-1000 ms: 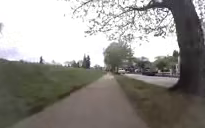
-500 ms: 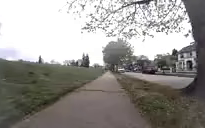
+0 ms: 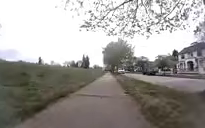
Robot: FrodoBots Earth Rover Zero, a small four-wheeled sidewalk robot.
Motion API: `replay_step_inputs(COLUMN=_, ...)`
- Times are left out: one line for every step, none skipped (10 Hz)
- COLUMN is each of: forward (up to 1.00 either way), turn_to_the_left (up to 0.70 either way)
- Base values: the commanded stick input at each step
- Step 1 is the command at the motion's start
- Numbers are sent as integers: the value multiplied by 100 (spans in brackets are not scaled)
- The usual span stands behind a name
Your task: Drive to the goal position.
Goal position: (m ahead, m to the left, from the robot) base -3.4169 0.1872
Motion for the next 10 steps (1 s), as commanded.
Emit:
replay_step_inputs(forward=0, turn_to_the_left=0)
replay_step_inputs(forward=0, turn_to_the_left=0)
replay_step_inputs(forward=0, turn_to_the_left=0)
replay_step_inputs(forward=0, turn_to_the_left=0)
replay_step_inputs(forward=0, turn_to_the_left=0)
replay_step_inputs(forward=0, turn_to_the_left=0)
replay_step_inputs(forward=0, turn_to_the_left=-6)
replay_step_inputs(forward=0, turn_to_the_left=-77)
replay_step_inputs(forward=0, turn_to_the_left=-100)
replay_step_inputs(forward=0, turn_to_the_left=-100)
